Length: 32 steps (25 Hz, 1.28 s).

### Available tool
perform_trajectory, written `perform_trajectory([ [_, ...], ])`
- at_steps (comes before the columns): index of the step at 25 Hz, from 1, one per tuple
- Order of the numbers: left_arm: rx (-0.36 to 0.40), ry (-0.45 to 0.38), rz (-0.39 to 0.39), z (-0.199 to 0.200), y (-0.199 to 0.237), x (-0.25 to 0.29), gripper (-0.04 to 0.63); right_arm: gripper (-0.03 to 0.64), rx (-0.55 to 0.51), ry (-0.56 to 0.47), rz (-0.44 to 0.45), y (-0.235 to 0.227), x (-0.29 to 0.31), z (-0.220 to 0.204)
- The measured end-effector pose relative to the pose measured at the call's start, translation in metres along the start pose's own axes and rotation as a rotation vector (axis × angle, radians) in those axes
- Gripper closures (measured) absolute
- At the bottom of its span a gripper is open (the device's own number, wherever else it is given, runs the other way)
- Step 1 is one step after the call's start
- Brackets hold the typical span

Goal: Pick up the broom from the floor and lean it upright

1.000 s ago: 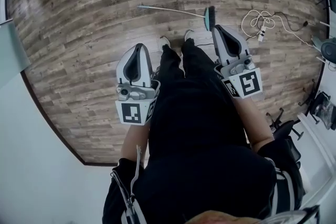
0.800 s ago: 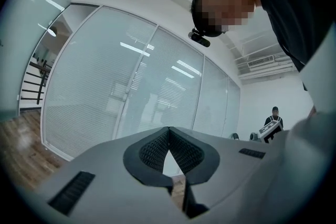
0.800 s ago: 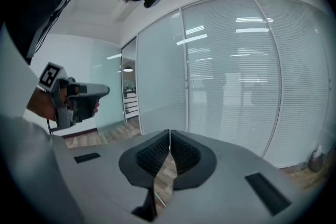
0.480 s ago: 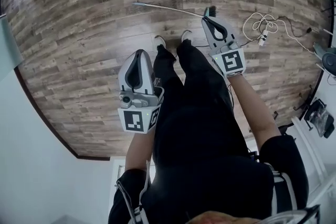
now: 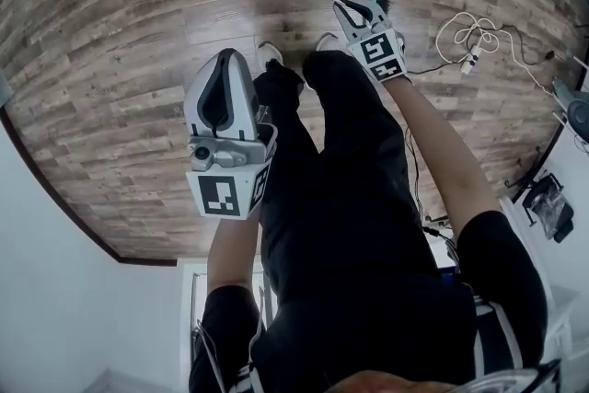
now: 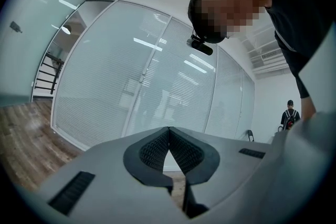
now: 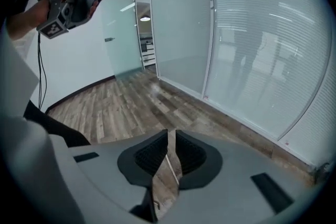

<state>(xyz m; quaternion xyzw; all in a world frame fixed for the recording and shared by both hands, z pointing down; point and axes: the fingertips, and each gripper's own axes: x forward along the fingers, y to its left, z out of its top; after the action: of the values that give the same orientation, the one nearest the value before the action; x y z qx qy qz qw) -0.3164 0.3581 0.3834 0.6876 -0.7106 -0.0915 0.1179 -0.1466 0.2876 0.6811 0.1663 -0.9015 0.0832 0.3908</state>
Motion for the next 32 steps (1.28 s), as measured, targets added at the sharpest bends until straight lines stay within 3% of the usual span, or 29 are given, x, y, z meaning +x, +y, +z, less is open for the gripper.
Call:
perform_trajectory([
  [3,-0.008,0.008,0.022,-0.033,0.022,0.009,0.577,0.509,-0.009,0.068,0.070,-0.004,0.057,-0.056],
  [8,-0.004,0.025,0.014,-0.099,0.049,0.026,0.577,0.503,-0.172,0.235,0.156,-0.019,0.147,-0.160],
  [13,-0.009,0.047,-0.038,-0.177,0.069,0.051,0.577,0.483,-0.199,0.332,0.186,-0.033,0.243,-0.259],
  [17,-0.104,0.080,-0.045,-0.230,0.078,0.064,0.577,0.482,-0.253,0.364,0.215,-0.028,0.288,-0.327],
  [21,-0.050,0.098,-0.049,-0.269,0.095,0.069,0.577,0.478,-0.282,0.403,0.231,-0.028,0.333,-0.374],
  [26,-0.117,0.124,-0.011,-0.299,0.105,0.078,0.577,0.476,-0.406,0.463,0.292,-0.014,0.364,-0.418],
  [29,-0.089,0.132,-0.027,-0.306,0.102,0.075,0.577,0.476,-0.414,0.506,0.281,-0.016,0.376,-0.435],
  [32,-0.112,0.152,-0.019,-0.311,0.105,0.071,0.577,0.489,-0.380,0.524,0.275,-0.015,0.382,-0.445],
])
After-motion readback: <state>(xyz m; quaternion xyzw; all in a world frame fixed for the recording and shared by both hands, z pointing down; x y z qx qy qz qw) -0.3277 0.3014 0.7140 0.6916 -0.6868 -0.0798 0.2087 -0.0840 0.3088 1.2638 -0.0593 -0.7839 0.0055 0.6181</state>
